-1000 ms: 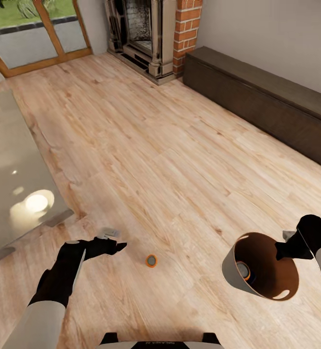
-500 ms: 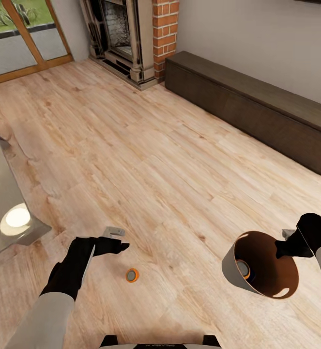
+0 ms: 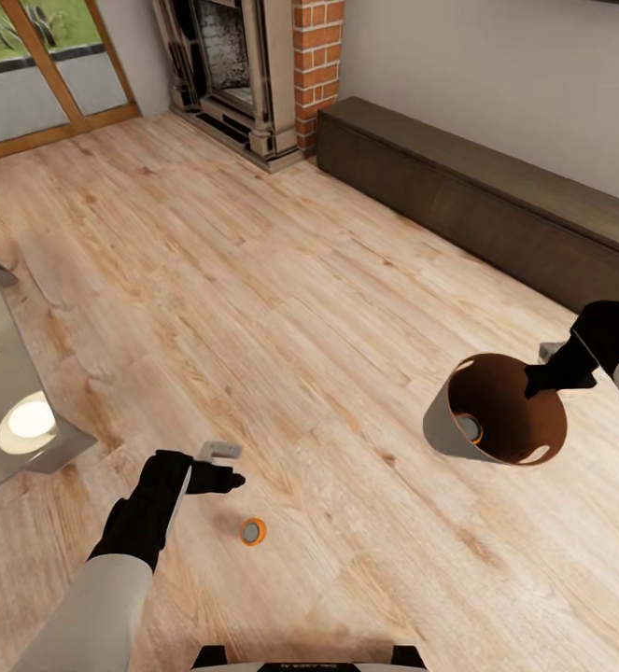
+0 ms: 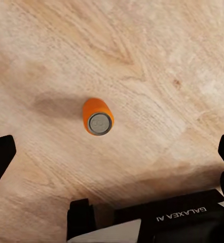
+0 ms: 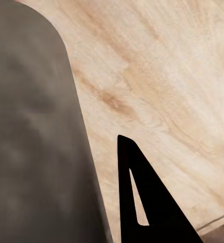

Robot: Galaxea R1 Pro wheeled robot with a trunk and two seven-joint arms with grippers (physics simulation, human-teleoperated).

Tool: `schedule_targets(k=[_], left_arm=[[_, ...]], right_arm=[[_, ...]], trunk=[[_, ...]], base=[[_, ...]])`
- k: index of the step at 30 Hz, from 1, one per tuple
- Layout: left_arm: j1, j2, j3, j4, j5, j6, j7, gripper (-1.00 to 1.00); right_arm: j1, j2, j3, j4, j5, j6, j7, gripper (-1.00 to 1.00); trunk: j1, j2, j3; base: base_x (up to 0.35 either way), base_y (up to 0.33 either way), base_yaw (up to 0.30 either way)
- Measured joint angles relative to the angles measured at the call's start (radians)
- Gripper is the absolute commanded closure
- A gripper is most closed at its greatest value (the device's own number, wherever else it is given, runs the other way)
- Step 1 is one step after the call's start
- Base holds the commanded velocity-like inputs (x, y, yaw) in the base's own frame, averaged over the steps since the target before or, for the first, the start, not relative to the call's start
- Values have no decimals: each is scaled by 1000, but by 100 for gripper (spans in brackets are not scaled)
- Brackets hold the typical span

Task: Put the three can of soda from the living room inside the tash can in the kitchen.

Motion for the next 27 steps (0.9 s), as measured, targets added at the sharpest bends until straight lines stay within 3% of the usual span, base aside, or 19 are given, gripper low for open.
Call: schedule_targets(k=[2, 8, 20, 27], left_arm=[[-2, -1, 0, 0, 1, 6, 17, -100], [-3, -12, -2, 1, 1, 9, 31, -100], [-3, -24, -7, 1, 1, 3, 50, -100], [-3, -31, -51, 18, 5, 2, 97, -100]], right_arm=[[-96, 2, 62, 76, -16, 6, 1, 100], [-190, 6, 138, 139, 11, -1, 0, 100], [-201, -1, 171, 156, 6, 2, 1, 100], [-202, 1, 161, 157, -5, 5, 0, 100]], trunk=[[8, -14, -9], [31, -56, -37], [77, -140, -94], [104, -189, -127]], base=[[0, 0, 0], [0, 0, 0], [0, 0, 0], [0, 0, 0]])
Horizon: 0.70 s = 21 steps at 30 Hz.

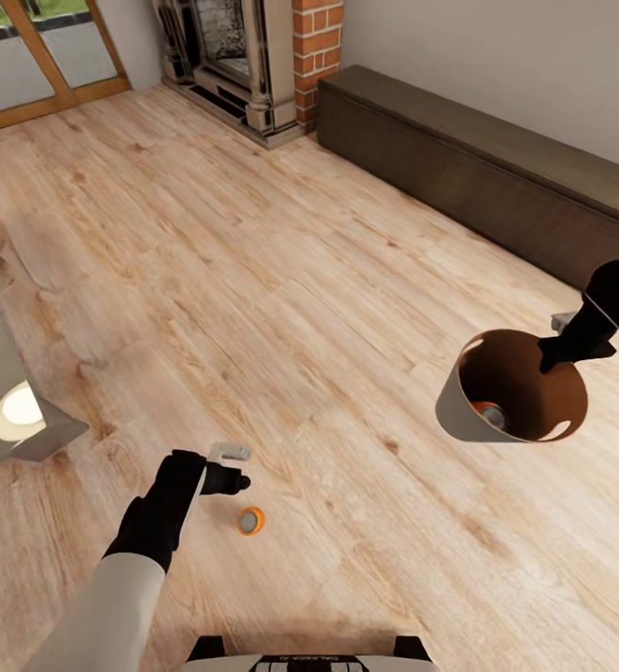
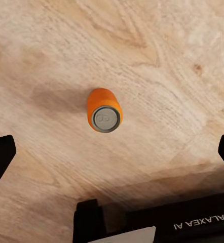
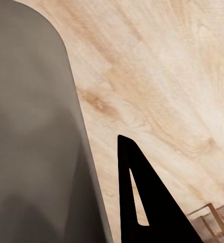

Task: Put the three can of soda from the living room inside the tash can in the kitchen.

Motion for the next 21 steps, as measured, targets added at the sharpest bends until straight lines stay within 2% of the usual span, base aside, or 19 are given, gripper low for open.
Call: schedule_targets(k=[7, 12, 21], left_arm=[[0, -4, -5, 5, 1, -2, 7, -100], [0, -4, -5, 5, 1, -3, 7, -100], [0, -3, -5, 5, 0, -5, 8, -100]], right_arm=[[1, 3, 17, 0, 10, -3, -1, 100], [1, 5, 3, 0, -1, 0, -1, 100], [2, 9, 14, 0, 5, -2, -2, 100]], trunk=[[27, -49, -33], [46, -84, -57], [80, -147, -99]], base=[[0, 0, 0], [0, 0, 0], [0, 0, 0]])
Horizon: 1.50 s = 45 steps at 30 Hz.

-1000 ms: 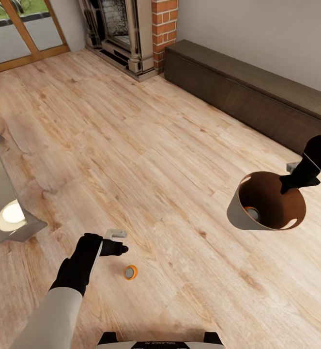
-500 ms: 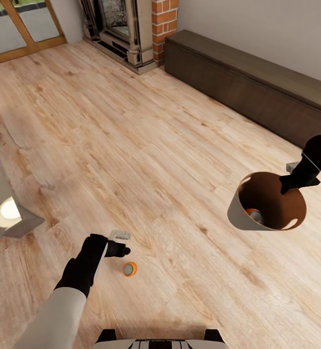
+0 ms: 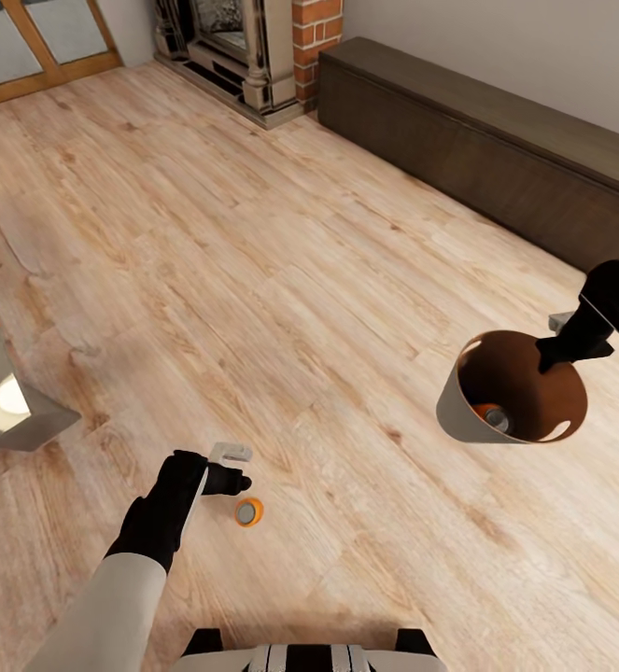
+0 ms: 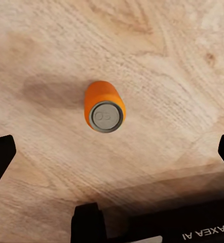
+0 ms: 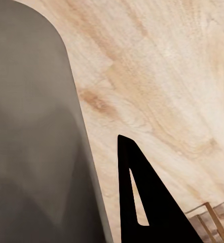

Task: Put the three can of soda from the living room inside the tash can in the kitchen.

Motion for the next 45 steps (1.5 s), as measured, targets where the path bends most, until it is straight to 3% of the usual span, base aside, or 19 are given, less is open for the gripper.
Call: schedule_targets(k=[18, 25, 45], left_arm=[[2, 4, -1, -4, -2, -7, 1, -100], [3, 2, -1, -8, 0, -7, 44, -100], [3, 2, -1, -11, 4, -7, 51, -100]], right_arm=[[5, 0, -6, -2, -4, 1, -6, 100], [6, -1, -2, -2, 0, 0, -7, 100], [7, -2, -3, -2, -2, 1, -7, 100]], trunk=[[69, -126, -85], [96, -175, -118], [173, -315, -212]], base=[[0, 0, 0], [0, 0, 0], [0, 0, 0]])
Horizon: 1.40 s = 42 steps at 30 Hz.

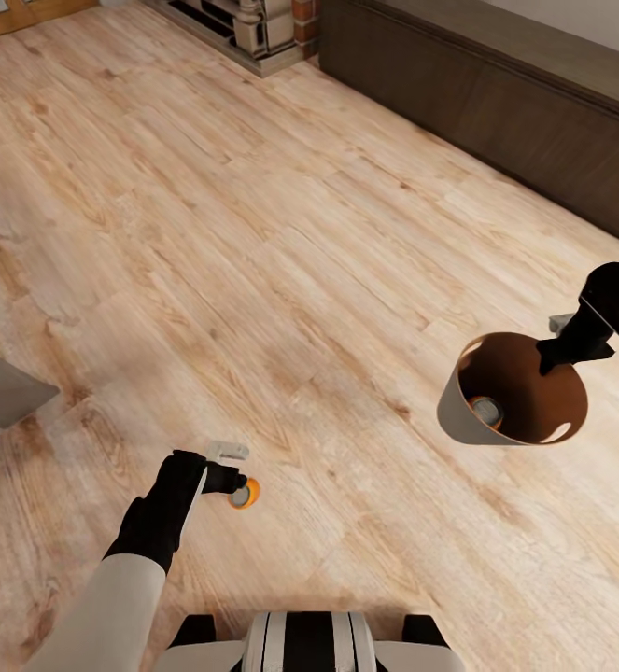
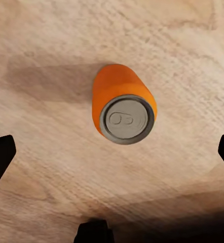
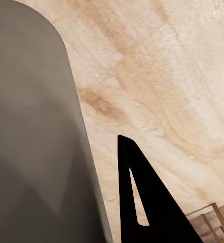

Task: Put the three can of soda from the living room inside the tash can in the kitchen.

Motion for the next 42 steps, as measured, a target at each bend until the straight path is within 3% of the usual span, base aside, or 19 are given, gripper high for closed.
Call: schedule_targets(k=[16, 20, 23, 31, 38, 42], left_arm=[[0, -1, 0, 1, 0, 0, 0, -100], [0, -2, 0, 1, 0, -1, 0, -100], [1, -2, 0, -2, 1, -1, 0, -100], [3, -6, -3, -5, 3, -2, 0, -100], [3, -9, -4, -6, 3, -2, 0, -100], [3, -15, -5, -6, 4, -2, 0, -100]], right_arm=[[2, 2, -3, 0, -3, 1, -2, 100], [1, 2, 28, 0, -2, 1, -3, 100], [0, 1, 45, 0, 5, -1, -3, 100], [0, 1, 32, 0, -5, 1, -3, 100], [0, 0, 44, 0, 1, 0, -3, 100], [0, 0, 40, 0, -1, 0, -3, 100]], trunk=[[61, -112, -76], [77, -140, -94], [77, -140, -99], [77, -140, -112], [77, -140, -123], [92, -168, -142]], base=[[0, 0, 0], [0, 0, 0], [0, 0, 0], [137, -9, 0], [26, -3, 0], [2, 0, 0]])
